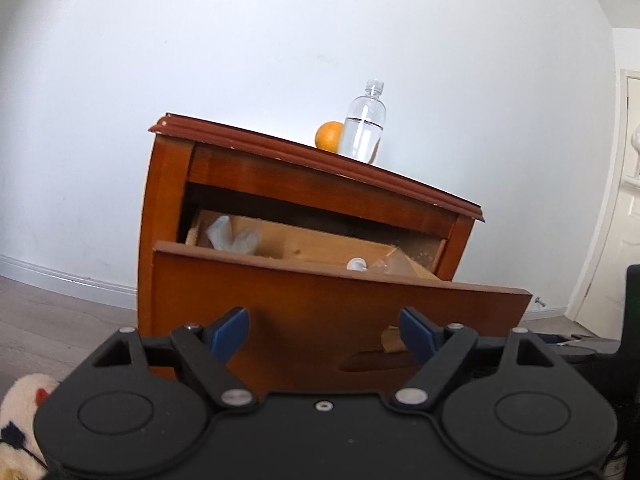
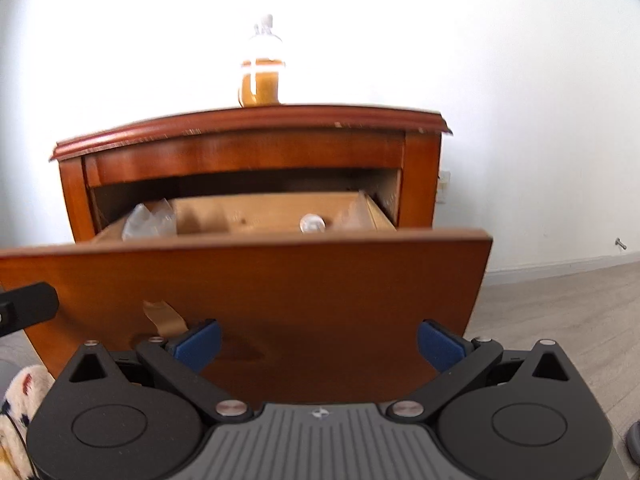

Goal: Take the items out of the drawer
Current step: 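Release the handle with the left gripper and back both tools away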

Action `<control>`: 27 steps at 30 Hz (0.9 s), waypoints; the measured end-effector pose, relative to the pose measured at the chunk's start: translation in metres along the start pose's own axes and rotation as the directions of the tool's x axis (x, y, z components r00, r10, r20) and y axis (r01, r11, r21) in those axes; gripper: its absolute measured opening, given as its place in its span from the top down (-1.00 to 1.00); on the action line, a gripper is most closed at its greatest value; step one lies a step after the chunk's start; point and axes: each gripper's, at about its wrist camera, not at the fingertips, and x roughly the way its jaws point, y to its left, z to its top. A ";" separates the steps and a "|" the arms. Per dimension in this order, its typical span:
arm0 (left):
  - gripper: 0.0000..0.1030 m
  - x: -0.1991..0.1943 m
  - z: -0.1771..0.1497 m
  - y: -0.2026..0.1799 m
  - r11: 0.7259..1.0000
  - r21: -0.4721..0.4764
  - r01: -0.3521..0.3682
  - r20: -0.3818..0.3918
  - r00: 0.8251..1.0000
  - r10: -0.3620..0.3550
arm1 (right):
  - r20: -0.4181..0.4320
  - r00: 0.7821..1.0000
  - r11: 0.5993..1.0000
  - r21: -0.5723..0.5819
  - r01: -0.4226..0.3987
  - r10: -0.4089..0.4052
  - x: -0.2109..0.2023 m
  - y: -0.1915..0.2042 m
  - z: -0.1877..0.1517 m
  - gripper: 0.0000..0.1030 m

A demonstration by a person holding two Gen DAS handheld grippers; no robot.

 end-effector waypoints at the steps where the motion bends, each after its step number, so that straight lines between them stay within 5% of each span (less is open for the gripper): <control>1: -0.61 -0.004 0.003 0.003 1.000 -0.005 0.001 0.009 1.000 -0.001 | 0.011 1.000 1.000 -0.001 -0.007 0.007 -0.003 0.002 0.003 -1.00; 5: -0.62 -0.019 0.015 0.016 0.999 -0.034 0.033 0.012 0.999 -0.033 | 0.043 0.998 0.999 -0.003 -0.046 0.046 -0.011 0.011 0.014 -1.00; 16: -0.64 -0.014 0.059 0.050 0.994 -0.041 -0.104 0.010 0.994 0.105 | 0.085 0.991 0.994 -0.042 -0.096 0.099 -0.011 0.027 0.044 -1.00; 23: -0.67 0.008 0.082 0.050 0.984 0.073 -0.162 0.026 0.987 0.160 | 0.120 0.980 0.986 -0.071 -0.154 0.161 -0.003 0.027 0.081 -1.00; 27: -0.67 0.027 0.096 0.051 0.982 0.108 -0.152 -0.026 0.988 0.155 | 0.088 0.969 0.971 -0.079 -0.226 0.232 0.011 0.031 0.100 -1.00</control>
